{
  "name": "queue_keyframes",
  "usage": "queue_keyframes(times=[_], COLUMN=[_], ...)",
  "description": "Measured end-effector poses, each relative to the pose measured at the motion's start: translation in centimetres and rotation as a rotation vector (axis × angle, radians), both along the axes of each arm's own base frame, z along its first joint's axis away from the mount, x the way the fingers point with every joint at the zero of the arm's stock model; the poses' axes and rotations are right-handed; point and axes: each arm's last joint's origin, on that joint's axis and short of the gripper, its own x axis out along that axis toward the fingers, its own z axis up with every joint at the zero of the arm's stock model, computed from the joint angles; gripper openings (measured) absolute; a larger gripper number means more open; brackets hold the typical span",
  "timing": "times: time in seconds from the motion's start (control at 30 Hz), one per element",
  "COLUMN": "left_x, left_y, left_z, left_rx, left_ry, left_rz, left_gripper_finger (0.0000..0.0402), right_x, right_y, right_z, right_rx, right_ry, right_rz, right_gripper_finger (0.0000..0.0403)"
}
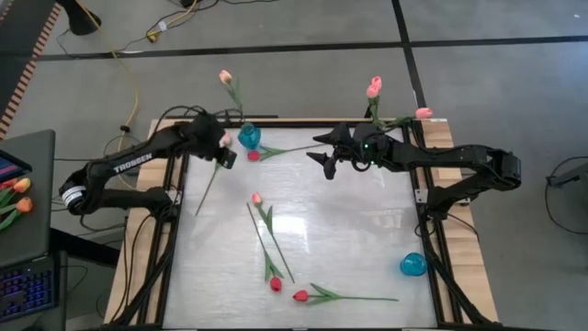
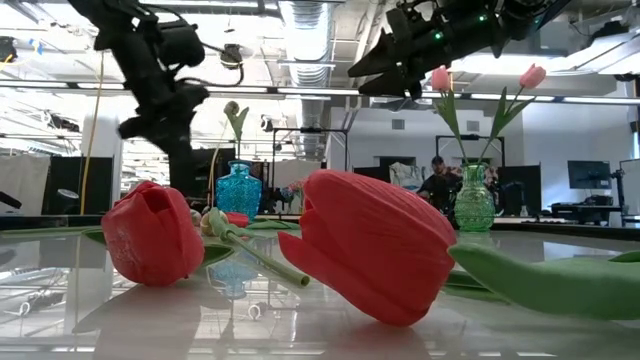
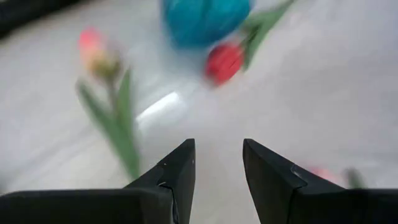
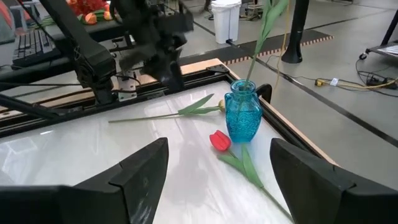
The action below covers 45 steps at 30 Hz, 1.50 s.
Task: Sort flowers into vase by color
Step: Put the top light pink flower into the top blue vase
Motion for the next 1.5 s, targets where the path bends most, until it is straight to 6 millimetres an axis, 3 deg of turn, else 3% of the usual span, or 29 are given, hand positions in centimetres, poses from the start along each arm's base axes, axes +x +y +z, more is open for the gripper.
queue_keyframes(times=[0.43,0.73,1.2,1.5], left_x=[-1.7,-1.7,-0.4,-1.2], left_y=[-2.4,-2.1,-0.9,0.3], left_z=[-5.8,-6.5,-9.9,-10.4], left_rx=[-0.131,-0.067,-0.114,-0.212], left_ry=[0.184,0.232,0.400,0.351], left_rz=[0.151,0.119,0.080,0.099], left_gripper_finger=[0.0121,0.0121,0.0121,0.0106], right_x=[0.1,0.1,0.1,0.2], right_y=[0.2,0.3,0.5,1.0], right_z=[0.0,0.0,0.0,-0.2], right_rx=[-0.012,-0.012,-0.011,-0.005], right_ry=[0.004,0.004,0.006,0.023], right_rz=[0.058,0.062,0.067,0.088], right_gripper_finger=[0.0308,0.0308,0.0308,0.0308])
